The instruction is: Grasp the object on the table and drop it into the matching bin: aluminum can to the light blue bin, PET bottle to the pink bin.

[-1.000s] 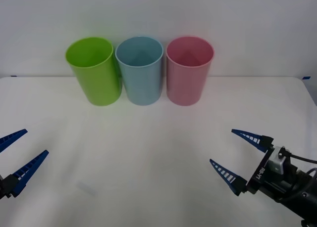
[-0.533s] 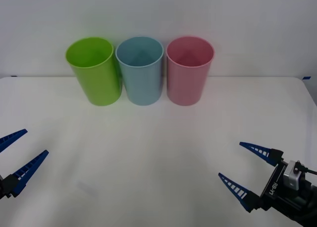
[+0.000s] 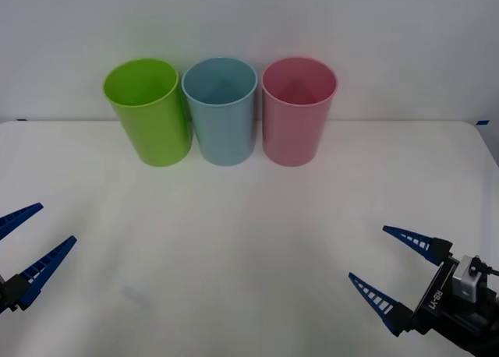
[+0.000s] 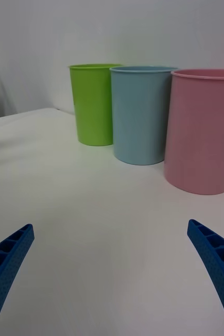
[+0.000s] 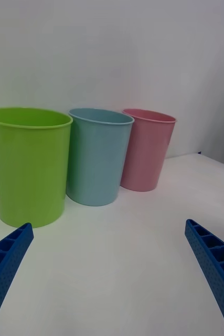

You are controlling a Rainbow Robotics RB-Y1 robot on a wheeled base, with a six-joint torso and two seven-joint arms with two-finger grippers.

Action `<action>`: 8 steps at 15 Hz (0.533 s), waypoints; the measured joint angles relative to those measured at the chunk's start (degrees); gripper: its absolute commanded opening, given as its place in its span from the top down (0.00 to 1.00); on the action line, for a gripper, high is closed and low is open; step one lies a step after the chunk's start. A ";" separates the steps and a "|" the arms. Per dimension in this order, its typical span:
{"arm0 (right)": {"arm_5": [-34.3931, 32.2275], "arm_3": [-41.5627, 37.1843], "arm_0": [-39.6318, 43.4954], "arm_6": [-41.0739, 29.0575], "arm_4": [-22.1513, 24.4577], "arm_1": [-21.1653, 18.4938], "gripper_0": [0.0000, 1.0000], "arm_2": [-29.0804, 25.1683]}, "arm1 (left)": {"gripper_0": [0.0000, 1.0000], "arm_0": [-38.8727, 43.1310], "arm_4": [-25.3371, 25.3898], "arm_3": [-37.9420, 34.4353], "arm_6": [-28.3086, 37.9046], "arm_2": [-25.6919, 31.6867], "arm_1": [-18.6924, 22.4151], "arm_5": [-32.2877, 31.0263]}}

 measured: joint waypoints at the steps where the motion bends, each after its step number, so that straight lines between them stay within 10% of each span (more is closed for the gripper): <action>1: 0.04 0.00 0.33 -0.02 -0.07 0.03 0.00 -0.33 | 0.00 0.00 0.00 0.00 0.00 0.00 0.00 0.00; 8: 0.97 0.00 4.13 -1.43 -2.90 0.04 0.00 -2.60 | 0.00 0.00 0.00 0.00 0.00 0.00 0.00 0.00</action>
